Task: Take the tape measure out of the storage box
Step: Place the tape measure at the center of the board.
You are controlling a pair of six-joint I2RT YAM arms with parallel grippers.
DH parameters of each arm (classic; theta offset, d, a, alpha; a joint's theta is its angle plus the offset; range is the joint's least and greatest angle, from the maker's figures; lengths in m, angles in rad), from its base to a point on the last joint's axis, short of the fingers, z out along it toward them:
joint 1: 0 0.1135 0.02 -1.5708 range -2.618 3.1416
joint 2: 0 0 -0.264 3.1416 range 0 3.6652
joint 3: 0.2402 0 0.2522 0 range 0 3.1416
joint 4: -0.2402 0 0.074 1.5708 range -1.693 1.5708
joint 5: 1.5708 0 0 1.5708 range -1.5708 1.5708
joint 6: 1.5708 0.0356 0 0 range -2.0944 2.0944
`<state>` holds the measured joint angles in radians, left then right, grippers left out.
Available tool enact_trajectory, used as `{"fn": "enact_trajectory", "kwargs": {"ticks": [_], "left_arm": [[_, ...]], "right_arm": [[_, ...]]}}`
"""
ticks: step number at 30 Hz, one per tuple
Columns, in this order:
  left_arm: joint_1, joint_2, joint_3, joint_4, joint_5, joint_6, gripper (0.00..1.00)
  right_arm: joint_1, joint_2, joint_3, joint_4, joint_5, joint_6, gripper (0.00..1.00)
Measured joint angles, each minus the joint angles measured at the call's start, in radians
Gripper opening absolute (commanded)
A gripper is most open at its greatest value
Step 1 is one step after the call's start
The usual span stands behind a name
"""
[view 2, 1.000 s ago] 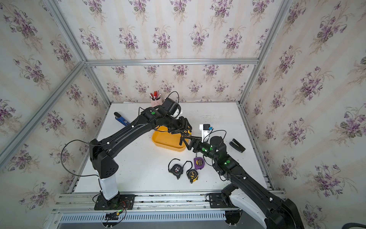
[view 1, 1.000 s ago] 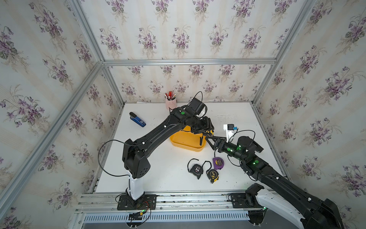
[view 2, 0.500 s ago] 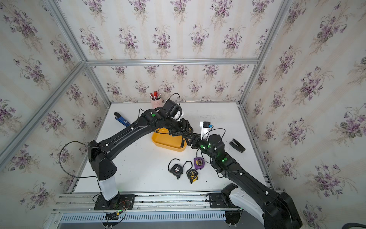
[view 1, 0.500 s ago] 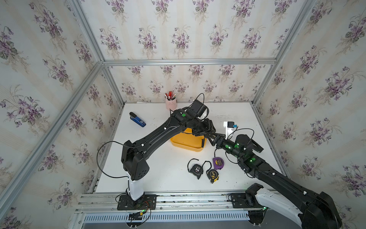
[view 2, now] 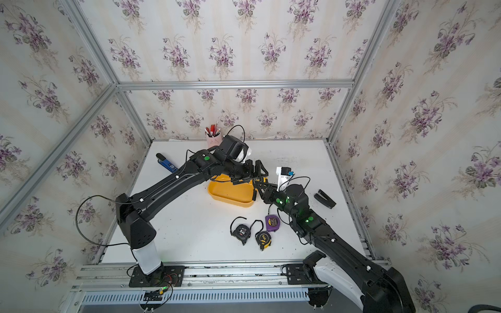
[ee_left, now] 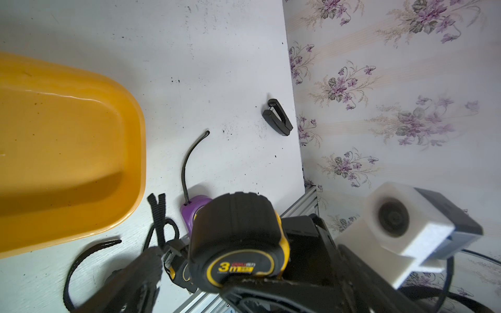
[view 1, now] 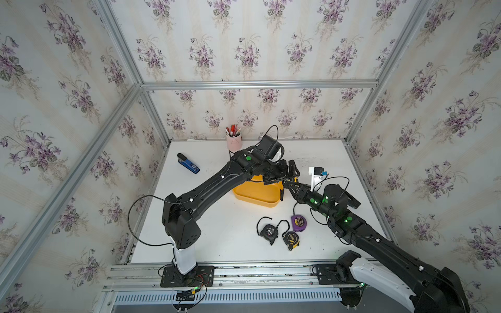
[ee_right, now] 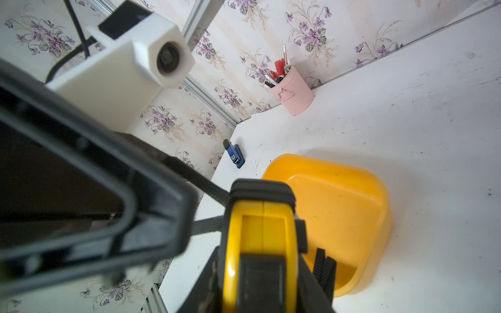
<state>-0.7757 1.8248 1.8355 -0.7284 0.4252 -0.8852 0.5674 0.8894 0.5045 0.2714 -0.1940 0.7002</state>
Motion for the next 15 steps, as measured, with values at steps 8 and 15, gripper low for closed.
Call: {"fn": "enact_trajectory", "kwargs": {"ticks": [8,15], "left_arm": [[0.070,-0.041,-0.003,-0.043,-0.072,0.076,1.00],[0.115,-0.094,0.031,-0.117,-0.219,0.172,1.00]], "right_arm": [[0.003,-0.004,0.063,-0.302,-0.012,-0.001,0.18],[0.005,0.037,0.056,-0.558,-0.092,-0.005,0.18]]}}
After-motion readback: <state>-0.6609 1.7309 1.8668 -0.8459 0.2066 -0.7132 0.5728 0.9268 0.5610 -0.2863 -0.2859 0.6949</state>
